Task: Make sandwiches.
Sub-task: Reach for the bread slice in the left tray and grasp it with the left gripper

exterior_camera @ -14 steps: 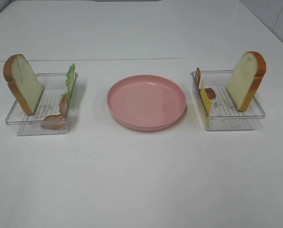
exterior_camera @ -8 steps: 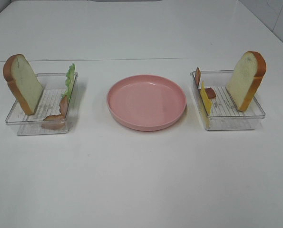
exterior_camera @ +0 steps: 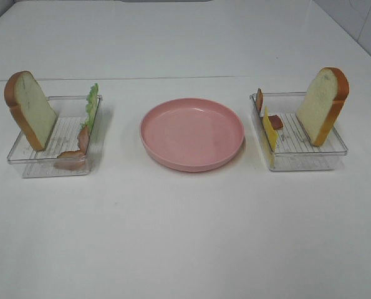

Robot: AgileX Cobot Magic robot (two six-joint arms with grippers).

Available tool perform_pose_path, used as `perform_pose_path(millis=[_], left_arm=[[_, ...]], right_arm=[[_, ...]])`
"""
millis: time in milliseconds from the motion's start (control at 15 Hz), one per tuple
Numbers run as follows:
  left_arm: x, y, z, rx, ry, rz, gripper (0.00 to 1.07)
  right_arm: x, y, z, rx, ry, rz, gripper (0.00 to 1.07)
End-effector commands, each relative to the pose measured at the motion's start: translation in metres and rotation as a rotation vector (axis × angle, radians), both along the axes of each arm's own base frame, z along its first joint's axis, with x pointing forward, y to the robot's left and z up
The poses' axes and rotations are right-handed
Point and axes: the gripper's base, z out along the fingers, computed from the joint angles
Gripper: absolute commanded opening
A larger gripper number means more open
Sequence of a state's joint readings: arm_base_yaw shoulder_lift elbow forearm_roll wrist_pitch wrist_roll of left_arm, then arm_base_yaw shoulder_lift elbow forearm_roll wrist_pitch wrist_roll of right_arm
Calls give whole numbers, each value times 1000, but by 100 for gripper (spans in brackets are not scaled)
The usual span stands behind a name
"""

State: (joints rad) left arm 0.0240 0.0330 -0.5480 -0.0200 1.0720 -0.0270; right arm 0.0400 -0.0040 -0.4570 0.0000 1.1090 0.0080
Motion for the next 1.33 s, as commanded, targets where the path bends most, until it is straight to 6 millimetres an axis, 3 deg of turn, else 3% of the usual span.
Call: perform_pose_path(millis=[67,133,267,400,533,600,733,800,933,1000,1133,1333], left_arm=[[12,0,14,-12,-2,0,98],[39,0,28,-24,20,7,98],[60,1,38,-46,21,20,98],[104,4,49,-27,130,30,98],[134,5,54,-15,207,34,98],[166,6,57,-12,287,32,98],[195,7,59,-7,335,28,98],[221,8,62,-4,363,25,98],[245,9,62,8,388,21,98],[266,10,60,16,412,23,98],[286,10,55,16,445,23,98],[330,10,33,5,556,8,98]], right_arm=[[-4,0,0,0,-33,-2,96],[-4,0,0,0,-33,-2,96],[-4,0,0,0,-33,-2,96],[-4,0,0,0,-33,-2,96],[-4,0,0,0,-33,-2,96],[-4,0,0,0,-33,-2,96],[-4,0,0,0,-33,-2,96],[-4,0,0,0,-33,-2,96],[-4,0,0,0,-33,-2,96],[-4,0,0,0,-33,-2,96],[-4,0,0,0,-33,-2,96],[-4,0,0,0,-33,-2,96]])
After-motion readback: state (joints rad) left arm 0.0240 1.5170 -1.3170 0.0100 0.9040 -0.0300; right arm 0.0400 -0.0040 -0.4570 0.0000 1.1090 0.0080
